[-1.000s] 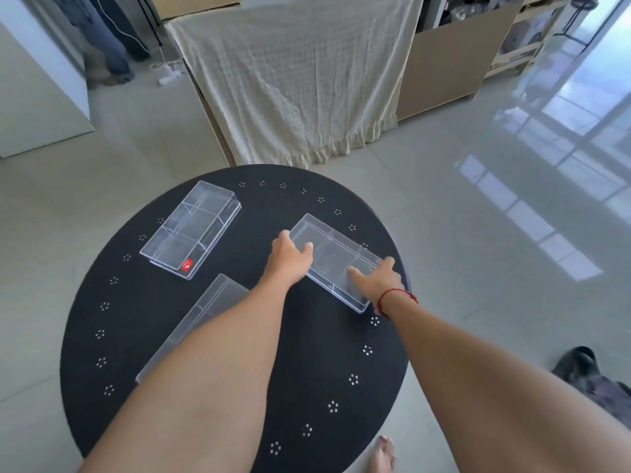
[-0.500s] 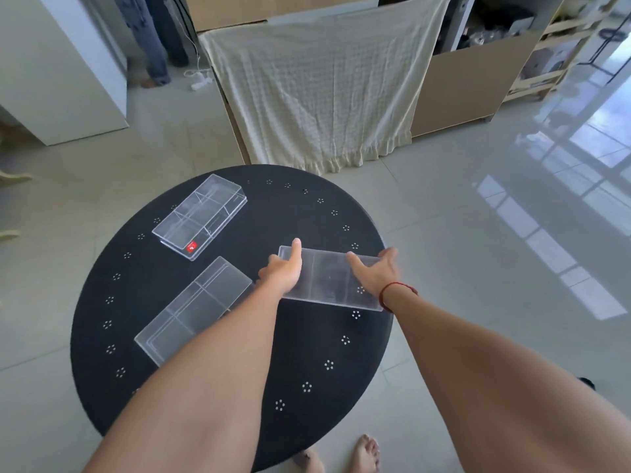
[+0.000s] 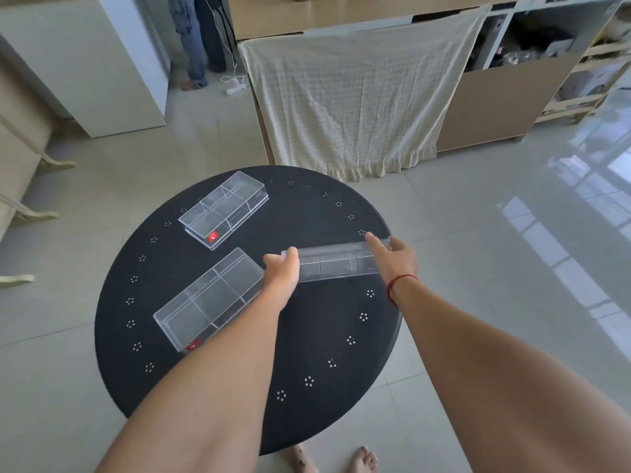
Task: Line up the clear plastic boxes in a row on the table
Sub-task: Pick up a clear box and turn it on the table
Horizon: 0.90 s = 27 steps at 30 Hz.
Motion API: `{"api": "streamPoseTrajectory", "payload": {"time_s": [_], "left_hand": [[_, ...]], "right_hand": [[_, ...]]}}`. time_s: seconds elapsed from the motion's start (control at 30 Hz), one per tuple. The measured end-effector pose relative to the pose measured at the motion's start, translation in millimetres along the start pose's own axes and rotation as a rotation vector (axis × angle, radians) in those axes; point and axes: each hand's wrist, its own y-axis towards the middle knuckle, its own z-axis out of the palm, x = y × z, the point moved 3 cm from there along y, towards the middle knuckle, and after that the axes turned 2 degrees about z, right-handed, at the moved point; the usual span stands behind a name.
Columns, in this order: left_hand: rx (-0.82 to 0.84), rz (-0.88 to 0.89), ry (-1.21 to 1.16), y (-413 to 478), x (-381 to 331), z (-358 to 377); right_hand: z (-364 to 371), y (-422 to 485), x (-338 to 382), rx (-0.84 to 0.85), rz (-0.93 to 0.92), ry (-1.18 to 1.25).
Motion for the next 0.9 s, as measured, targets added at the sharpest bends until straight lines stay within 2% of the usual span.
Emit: {"api": "streamPoseTrajectory", "payload": {"time_s": [0.13, 0.3, 0.47, 0.63, 0.77, 0.83, 0.9], "left_hand": [[0.031, 0.057, -0.038, -4.5, 11.8, 2.2], [0.111, 0.269, 0.34, -3.3, 16.5, 10.1], [0.056, 0.285, 0.37, -3.1, 29.1, 17.7], [0.104, 0.272, 0.46, -2.9, 23.4, 12.9], [-0.023, 0.368, 0.468, -1.3, 5.1, -20.8], [-0.144, 0.379, 0.543, 3.4, 2.5, -50.7], [-0.291, 0.313, 0.666, 8.6, 11.3, -84.7]], "right_hand": [[-4.5, 6.4, -9.6, -0.016, 0.033, -0.026], [-4.5, 9.4, -30.2, -0.009, 0.074, -0.17], [1.5, 12.4, -41.4, 0.06, 0.02, -0.356], [10.8, 11.1, -31.1, 0.124, -0.052, -0.559], [38.7, -9.2, 4.2, 0.09, -0.215, -0.74], [64.7, -22.7, 21.7, 0.146, -0.299, -0.772], [96.3, -36.4, 30.8, 0.237, -0.347, -0.77]]}}
